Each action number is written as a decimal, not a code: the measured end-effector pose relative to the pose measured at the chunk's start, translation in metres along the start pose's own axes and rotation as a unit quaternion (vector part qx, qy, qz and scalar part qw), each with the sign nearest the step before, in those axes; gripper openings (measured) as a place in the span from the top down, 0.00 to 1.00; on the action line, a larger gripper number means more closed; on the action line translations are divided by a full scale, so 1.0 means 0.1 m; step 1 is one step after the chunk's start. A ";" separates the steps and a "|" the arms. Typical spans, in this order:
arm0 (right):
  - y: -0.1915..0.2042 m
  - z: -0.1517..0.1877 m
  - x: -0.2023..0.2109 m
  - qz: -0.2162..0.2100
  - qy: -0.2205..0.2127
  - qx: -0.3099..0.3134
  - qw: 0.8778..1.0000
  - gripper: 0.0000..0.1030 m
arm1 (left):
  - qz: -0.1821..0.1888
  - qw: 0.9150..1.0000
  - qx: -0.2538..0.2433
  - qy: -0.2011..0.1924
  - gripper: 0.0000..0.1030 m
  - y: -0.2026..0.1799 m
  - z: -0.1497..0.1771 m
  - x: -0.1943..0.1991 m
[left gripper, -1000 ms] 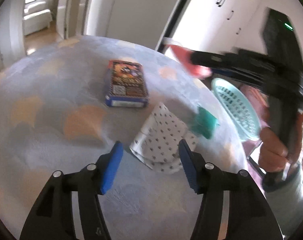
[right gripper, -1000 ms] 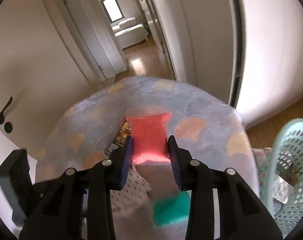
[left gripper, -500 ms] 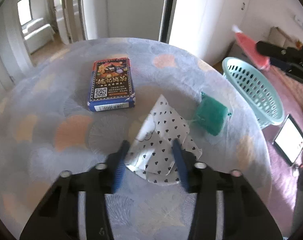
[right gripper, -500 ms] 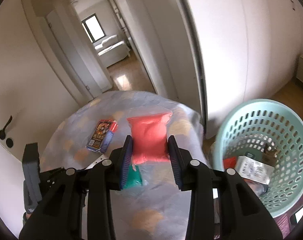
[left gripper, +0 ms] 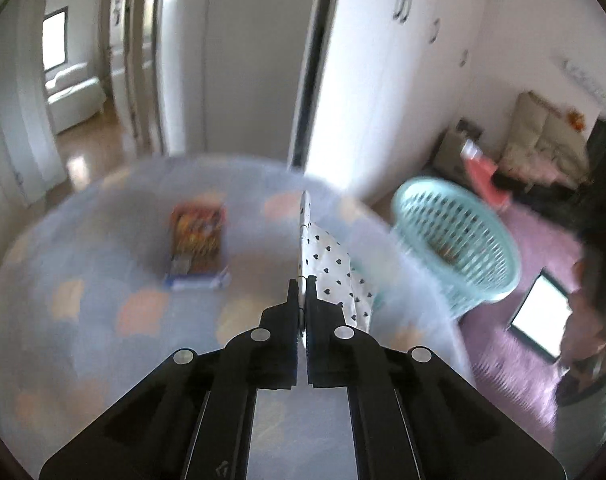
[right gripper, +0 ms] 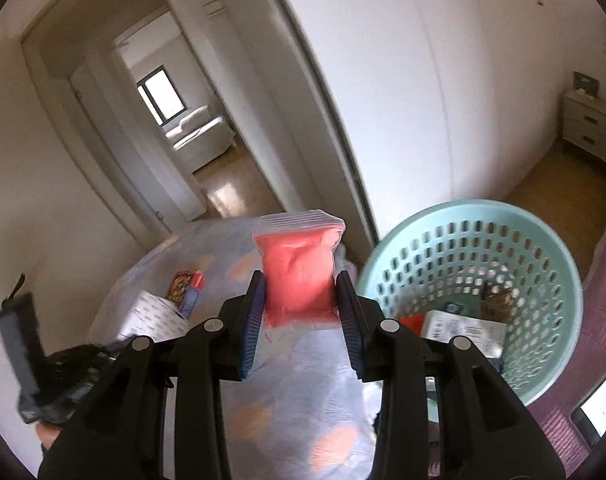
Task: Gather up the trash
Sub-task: 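Carry the red bag and patterned paper over the green basket and release both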
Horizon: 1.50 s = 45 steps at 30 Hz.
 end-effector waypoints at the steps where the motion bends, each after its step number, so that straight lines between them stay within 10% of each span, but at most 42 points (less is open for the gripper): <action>1: -0.05 -0.01 0.04 0.009 -0.004 -0.003 1.000 0.68 | 0.012 1.000 0.000 -0.010 0.99 -0.07 -0.09 0.04; 12: -0.68 -0.08 0.36 0.080 -0.030 -0.038 0.996 0.68 | 0.110 0.993 -0.033 -0.028 0.99 -1.17 -0.67 -0.32; 26: -1.51 -0.07 0.12 0.145 0.010 -0.120 0.982 0.67 | 0.091 0.992 -0.060 0.059 0.98 -1.96 -0.66 -1.57; 31: -1.59 -0.05 0.04 0.157 0.018 -0.129 0.979 0.60 | 0.092 0.992 -0.047 0.068 0.50 -1.94 -0.63 -1.75; 45: -1.24 -0.01 0.08 0.136 0.011 -0.109 0.985 0.57 | 0.067 0.997 -0.034 0.007 0.42 -1.43 -0.66 -1.03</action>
Point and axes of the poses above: each gripper's, at about its wrist camera, not at the fingertips, and x roughly against the way its jaws point, y to its left, z to its underside, the point moved 5 cm from there along -x, roughly the way its jaws point, and after that the axes turned 3 degrees about -z, right-handed, at the moved point
